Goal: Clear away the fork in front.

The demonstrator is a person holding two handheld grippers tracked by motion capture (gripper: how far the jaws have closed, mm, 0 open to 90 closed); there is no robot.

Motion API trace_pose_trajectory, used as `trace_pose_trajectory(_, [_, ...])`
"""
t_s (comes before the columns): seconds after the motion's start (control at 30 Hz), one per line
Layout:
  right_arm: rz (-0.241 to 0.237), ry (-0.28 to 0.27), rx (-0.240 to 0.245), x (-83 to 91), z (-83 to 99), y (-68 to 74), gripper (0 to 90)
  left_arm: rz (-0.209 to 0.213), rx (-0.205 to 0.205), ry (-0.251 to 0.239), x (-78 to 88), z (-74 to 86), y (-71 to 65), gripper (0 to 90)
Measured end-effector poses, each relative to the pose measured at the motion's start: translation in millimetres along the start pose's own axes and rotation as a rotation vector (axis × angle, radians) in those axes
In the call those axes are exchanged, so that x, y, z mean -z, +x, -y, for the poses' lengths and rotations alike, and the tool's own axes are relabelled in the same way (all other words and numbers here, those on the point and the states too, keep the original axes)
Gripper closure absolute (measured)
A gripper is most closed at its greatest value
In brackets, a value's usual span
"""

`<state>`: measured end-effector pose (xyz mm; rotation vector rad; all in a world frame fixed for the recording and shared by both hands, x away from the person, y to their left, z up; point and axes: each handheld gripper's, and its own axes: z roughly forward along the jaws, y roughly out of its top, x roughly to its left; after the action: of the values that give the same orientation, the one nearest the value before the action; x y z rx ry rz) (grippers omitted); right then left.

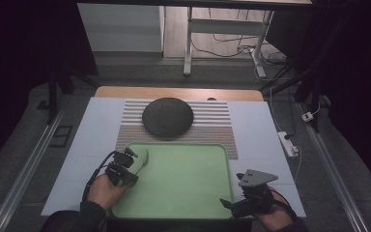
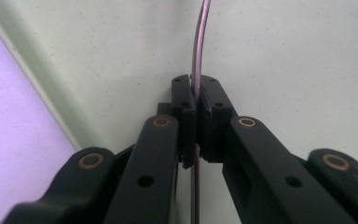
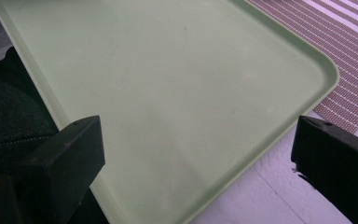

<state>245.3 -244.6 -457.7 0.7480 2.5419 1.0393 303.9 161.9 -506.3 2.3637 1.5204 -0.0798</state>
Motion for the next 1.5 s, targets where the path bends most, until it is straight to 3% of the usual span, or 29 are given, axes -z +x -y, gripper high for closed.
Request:
trace_pose_trajectory(0.13, [-0.001,-0.003,-0.001,0.4,1.1,-0.5,2.8,-0.003,-0.002,-0.002,1.0,0.0,1.0,79.8])
trace_pose_trajectory(0.2, [0.001,-0.002,-0.005,1.3,1.6,-0.5,2.8,0.016,-0.001,-0.019,3.9,0.1,2.7,79.0])
trace_pose_trajectory(0.33, [0.007,-0.010,-0.016,5.2,3.3,-1.8,2.7,0.020,-0.029,-0.095,16.3,-1.5,5.3,77.6])
trace_pose_trajectory(0.43, [0.007,-0.018,-0.048,9.1,6.3,-2.8,2.7,0.030,-0.063,-0.150,22.1,-6.3,8.6,82.6])
trace_pose_trajectory(0.6, [-0.001,-0.039,-0.107,17.4,12.7,-1.8,0.0,0.055,-0.085,-0.177,19.4,-22.3,18.5,88.5])
trace_pose_trajectory(0.8, [-0.003,-0.050,-0.138,21.3,18.7,-1.1,0.0,0.065,-0.103,-0.161,4.7,-36.4,23.1,88.6])
trace_pose_trajectory(1.13, [-0.021,-0.032,-0.147,19.1,18.5,-2.9,0.0,0.100,-0.122,-0.153,-5.1,-43.7,13.3,88.6])
trace_pose_trajectory(1.23, [-0.026,-0.030,-0.149,19.1,18.6,-3.4,0.0,0.092,-0.139,-0.160,-5.4,-44.5,8.5,88.6])
trace_pose_trajectory(1.33, [-0.029,-0.027,-0.152,19.0,18.6,-3.7,0.0,0.121,-0.165,-0.184,-3.1,-45.2,3.5,88.6])
trace_pose_trajectory(1.5, [-0.032,-0.020,-0.154,18.2,18.4,-4.0,0.0,0.136,-0.213,-0.160,-12.2,-47.5,-10.2,88.6])
